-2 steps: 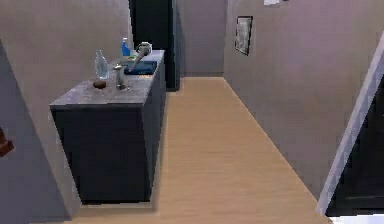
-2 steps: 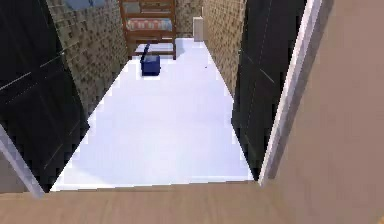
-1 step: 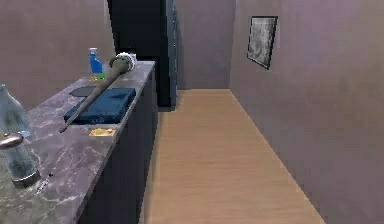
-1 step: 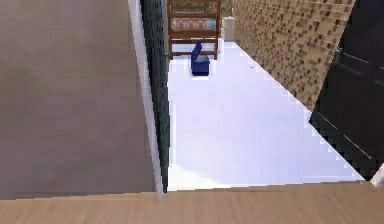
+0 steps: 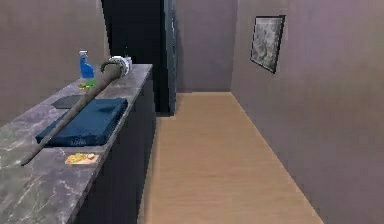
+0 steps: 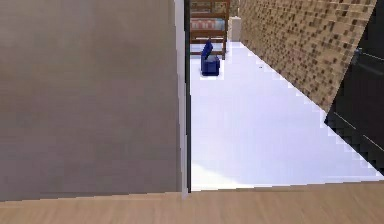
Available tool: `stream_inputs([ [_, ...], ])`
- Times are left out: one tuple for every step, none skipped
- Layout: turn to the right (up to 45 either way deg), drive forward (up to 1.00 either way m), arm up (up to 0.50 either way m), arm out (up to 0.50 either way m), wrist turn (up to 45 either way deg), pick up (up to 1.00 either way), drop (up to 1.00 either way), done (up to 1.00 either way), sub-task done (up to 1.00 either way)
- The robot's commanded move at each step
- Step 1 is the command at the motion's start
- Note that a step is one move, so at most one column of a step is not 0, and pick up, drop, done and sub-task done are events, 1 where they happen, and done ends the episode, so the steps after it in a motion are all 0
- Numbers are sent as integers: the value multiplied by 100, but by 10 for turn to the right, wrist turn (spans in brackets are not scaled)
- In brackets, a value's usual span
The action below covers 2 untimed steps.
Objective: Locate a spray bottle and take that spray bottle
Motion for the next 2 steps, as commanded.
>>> stream_inputs([
  [-30, 0, 0, 0, 0, 0, 0, 0, 0],
  [0, 100, 0, 0, 0, 0, 0, 0, 0],
])
